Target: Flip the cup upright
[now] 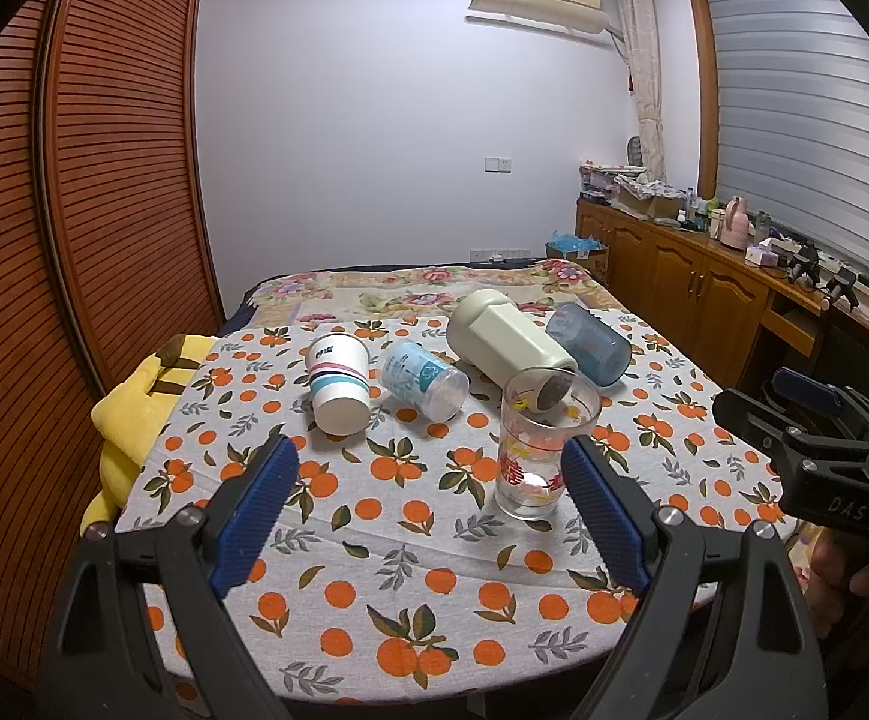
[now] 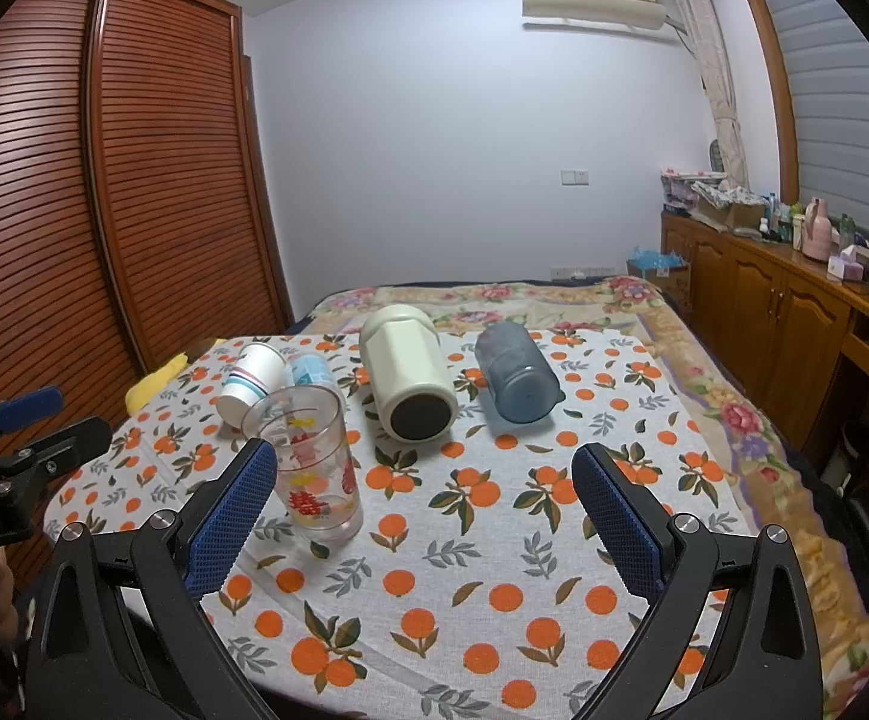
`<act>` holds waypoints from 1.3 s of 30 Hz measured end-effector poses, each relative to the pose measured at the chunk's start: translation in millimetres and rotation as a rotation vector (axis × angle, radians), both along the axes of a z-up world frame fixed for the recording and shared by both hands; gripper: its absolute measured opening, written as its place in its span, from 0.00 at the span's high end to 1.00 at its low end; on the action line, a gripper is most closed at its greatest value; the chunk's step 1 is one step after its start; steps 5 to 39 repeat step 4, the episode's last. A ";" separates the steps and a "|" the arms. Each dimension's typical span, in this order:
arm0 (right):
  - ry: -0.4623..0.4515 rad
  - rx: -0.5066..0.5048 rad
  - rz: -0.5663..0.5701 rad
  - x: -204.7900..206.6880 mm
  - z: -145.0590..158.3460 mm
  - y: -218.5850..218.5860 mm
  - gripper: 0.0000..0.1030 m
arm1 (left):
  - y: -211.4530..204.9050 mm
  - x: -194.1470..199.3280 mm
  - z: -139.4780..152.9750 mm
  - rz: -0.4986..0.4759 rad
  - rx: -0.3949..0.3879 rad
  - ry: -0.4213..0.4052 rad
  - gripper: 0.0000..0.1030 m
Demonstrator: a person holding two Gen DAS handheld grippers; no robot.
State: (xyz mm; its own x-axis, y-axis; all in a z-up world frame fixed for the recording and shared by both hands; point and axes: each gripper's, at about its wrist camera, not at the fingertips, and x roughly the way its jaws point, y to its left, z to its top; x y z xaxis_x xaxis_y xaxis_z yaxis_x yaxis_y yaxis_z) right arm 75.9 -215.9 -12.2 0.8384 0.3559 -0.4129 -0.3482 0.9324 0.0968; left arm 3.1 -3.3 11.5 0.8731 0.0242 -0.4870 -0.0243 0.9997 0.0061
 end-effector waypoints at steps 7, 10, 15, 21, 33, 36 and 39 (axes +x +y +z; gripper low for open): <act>0.000 0.000 -0.001 0.0 0.0 0.1 0.03 | 0.1 0.0 -0.1 0.000 0.000 0.000 0.12; 0.000 0.000 -0.001 0.0 0.0 0.1 0.03 | 0.1 0.0 -0.1 0.000 0.000 0.000 0.12; 0.000 0.000 -0.001 0.0 0.0 0.1 0.03 | 0.1 0.0 -0.1 0.000 0.000 0.000 0.12; 0.000 0.000 -0.001 0.0 0.0 0.1 0.03 | 0.1 0.0 -0.1 0.000 0.000 0.000 0.12; 0.000 0.000 -0.001 0.0 0.0 0.1 0.03 | 0.1 0.0 -0.1 0.000 0.000 0.000 0.12; 0.000 0.000 -0.001 0.0 0.0 0.1 0.03 | 0.1 0.0 -0.1 0.000 0.000 0.000 0.12; 0.000 0.000 -0.001 0.0 0.0 0.1 0.03 | 0.1 0.0 -0.1 0.000 0.000 0.000 0.12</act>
